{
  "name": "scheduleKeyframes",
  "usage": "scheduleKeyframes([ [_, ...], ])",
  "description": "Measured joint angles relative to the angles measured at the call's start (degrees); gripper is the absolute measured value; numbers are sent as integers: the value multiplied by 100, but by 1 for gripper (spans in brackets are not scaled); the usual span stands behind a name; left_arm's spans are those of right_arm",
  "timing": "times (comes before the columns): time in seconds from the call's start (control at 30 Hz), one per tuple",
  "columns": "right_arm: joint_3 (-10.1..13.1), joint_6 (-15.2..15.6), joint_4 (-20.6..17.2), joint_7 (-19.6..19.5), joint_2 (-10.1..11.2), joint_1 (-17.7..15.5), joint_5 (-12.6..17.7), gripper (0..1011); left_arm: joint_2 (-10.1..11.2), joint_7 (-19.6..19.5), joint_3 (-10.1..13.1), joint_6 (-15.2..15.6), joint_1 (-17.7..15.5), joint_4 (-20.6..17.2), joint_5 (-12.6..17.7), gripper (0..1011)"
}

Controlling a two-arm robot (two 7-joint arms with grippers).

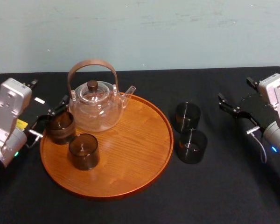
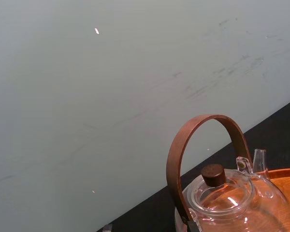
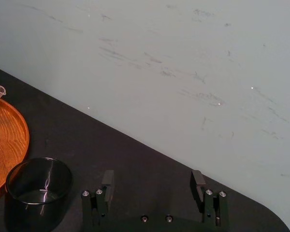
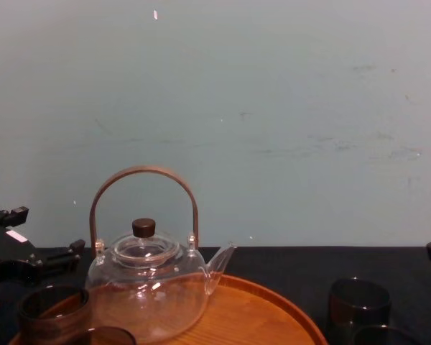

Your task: Pick up the glass from the table and place it on the tray.

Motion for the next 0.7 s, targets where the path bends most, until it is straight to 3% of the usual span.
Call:
scheduleKeyframes([
  [0.23,156,-8,-147,175,30,-161,116,1002,0,-1,0,0,0,0,0,1001],
  [0.47,349,259,-841,489,285,-683,426,1002,0,-1,0,0,0,0,0,1001],
  [0.7,531,275,-1444,651,552,-1276,517,1002,0,-1,0,0,0,0,0,1001],
])
